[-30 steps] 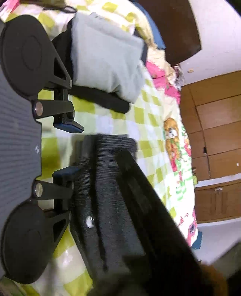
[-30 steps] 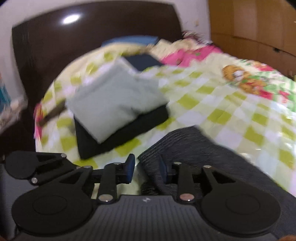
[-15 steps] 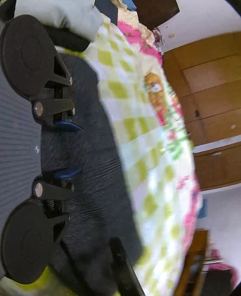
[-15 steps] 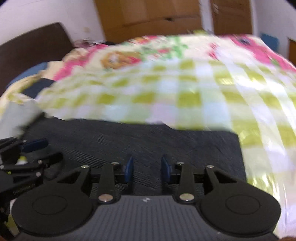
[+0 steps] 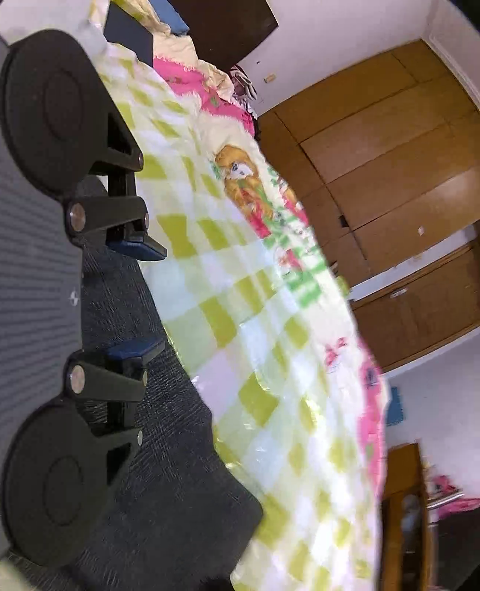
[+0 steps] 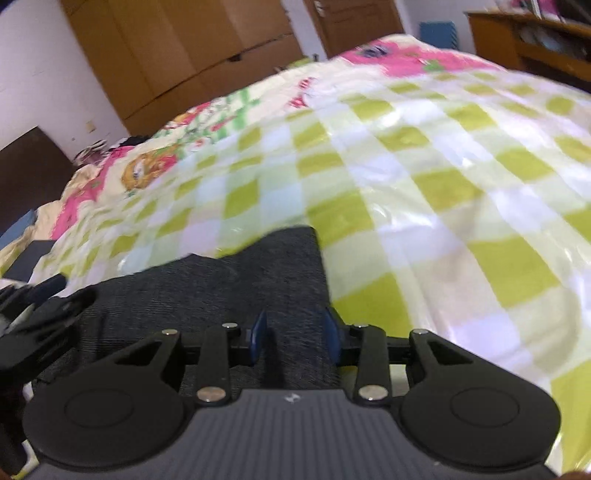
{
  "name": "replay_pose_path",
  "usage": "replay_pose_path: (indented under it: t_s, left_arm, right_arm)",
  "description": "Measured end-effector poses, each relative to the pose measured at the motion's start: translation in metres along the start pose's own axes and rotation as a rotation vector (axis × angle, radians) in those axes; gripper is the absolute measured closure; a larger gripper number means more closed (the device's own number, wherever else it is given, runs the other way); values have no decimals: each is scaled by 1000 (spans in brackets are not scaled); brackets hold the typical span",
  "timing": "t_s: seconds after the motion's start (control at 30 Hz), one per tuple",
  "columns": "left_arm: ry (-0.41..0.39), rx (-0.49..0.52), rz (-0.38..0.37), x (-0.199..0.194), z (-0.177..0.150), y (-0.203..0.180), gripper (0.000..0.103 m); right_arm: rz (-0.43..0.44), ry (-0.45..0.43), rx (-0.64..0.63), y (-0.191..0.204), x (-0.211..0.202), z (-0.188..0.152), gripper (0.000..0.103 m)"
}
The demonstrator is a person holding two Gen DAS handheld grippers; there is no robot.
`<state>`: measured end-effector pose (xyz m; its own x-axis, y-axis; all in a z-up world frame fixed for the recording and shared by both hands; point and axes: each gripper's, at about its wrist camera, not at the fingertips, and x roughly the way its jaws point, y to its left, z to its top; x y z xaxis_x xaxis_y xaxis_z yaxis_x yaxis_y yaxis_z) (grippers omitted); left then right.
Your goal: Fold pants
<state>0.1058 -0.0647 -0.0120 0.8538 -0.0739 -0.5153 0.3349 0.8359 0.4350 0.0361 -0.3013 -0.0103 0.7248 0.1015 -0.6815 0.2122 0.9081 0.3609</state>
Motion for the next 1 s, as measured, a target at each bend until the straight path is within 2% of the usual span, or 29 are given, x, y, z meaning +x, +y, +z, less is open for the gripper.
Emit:
replay_pose_path:
  t_s: [0.1,0.2,0.27,0.33,0.43,0.53,0.63,0.7,0.8,0.83,0.9,0.97,1.0]
  left_arm:
    - [92,0,10,20,-10,-8,44]
    - [79,44,19,2,-20,-12,44]
    - [60,46,-1,-9,-19,-8,44]
    - [54,21,-31,-7,-12,-3,44]
    - [64,25,-26,12,-7,-7,44]
    - [88,48,-4,10,-16,-15,44]
    - [78,62,6,-13,-34,-19,44]
    - [77,38,1,-27,-44,-19,44]
    - [76,-1,-13,-38,-52,-17,44]
    - [74,-3,-15,-39,-52,-16,45]
    - [68,-20,-31,-41,-48,-11,45]
    - [46,-82,-51,-43,-40,0,44]
    - [17,-95,-39,-42,-37,3,44]
  right_arm:
    - [34,41,19,-5,7,-2,60]
    - [66,55,26,-8,10,-2,58]
    - [92,56,43,-11,11,0,58]
    - [110,63,54,-15,13,2,58]
    - [139,81,69,-20,17,4,57]
    - [159,105,93,-22,19,6,57]
    - [180,140,80,-21,18,6,57]
    - [177,159,57,-18,15,6,63]
    - [204,182,122,-26,16,6,72]
    - [209,192,157,-30,17,7,74]
    - [224,208,228,-35,17,9,85]
    - [249,194,244,-32,9,12,91]
    - [254,185,249,-30,5,15,92]
